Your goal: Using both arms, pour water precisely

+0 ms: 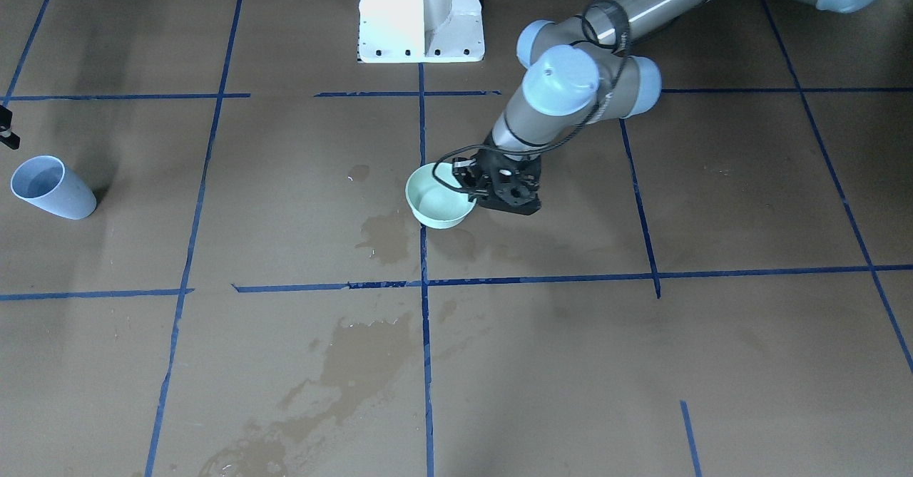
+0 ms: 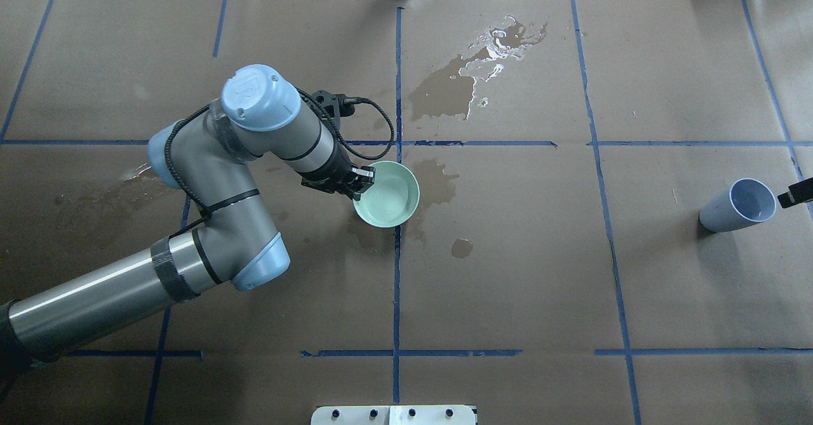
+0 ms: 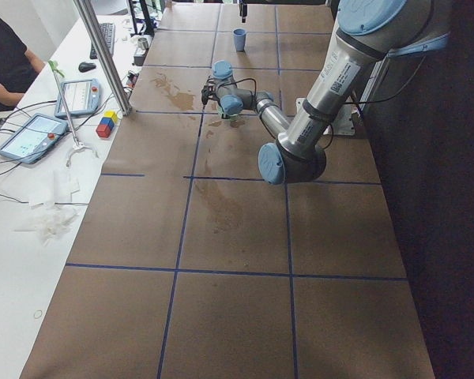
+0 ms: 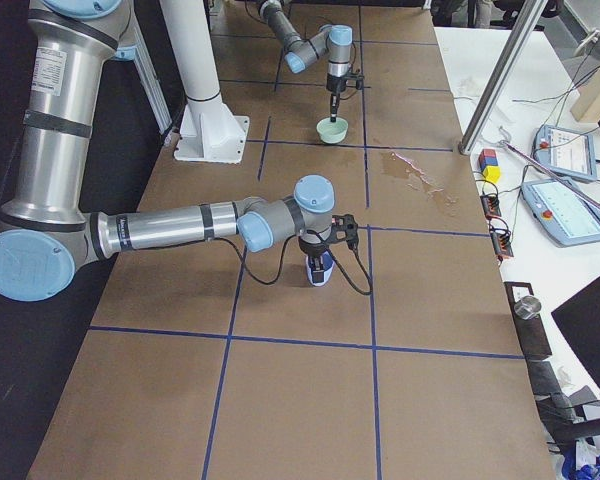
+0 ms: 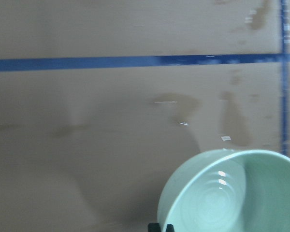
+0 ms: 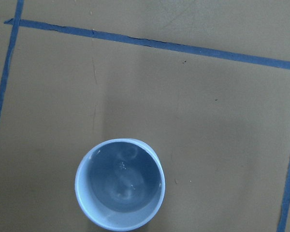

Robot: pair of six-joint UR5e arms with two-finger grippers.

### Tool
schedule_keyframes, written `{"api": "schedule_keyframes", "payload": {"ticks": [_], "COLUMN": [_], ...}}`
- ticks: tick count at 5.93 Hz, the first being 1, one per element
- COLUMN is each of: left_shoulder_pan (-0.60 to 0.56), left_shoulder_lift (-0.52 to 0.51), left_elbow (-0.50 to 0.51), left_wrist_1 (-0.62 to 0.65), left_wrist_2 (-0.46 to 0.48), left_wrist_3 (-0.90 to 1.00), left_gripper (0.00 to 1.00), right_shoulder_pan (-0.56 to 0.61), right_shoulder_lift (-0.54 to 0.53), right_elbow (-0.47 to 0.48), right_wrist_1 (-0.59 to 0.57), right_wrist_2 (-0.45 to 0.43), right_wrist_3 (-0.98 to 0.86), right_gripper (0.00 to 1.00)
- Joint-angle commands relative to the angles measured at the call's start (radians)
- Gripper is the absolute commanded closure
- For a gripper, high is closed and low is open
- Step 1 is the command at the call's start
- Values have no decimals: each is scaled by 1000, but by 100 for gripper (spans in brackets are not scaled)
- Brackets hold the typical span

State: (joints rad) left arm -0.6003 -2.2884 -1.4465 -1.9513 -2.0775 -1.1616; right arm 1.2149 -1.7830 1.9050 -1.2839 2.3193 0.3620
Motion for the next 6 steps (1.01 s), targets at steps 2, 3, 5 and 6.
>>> {"api": "schedule_keyframes", "payload": {"ticks": [2, 3, 5, 6], "left_shoulder_pan": [16, 13, -25, -26], "left_shoulder_lift": [-36, -36, -16, -16], "left_elbow": [37, 23, -78, -84], "left_wrist_1": [9, 2, -9, -11], "left_wrist_2": [13, 37, 37, 37], "left_wrist_3": [3, -6, -24, -35], "left_gripper": [28, 0, 0, 0], "right_shoulder_pan": [0, -2, -18, -31], "right_shoulder_lift": [1, 4, 10, -36], "right_elbow": [0, 3, -3, -4], "right_wrist_1": [0, 0, 96, 233], "right_wrist_2": [0, 0, -5, -21], "right_wrist_3": [2, 3, 26, 58], "right_gripper": [0, 0, 0, 0]}}
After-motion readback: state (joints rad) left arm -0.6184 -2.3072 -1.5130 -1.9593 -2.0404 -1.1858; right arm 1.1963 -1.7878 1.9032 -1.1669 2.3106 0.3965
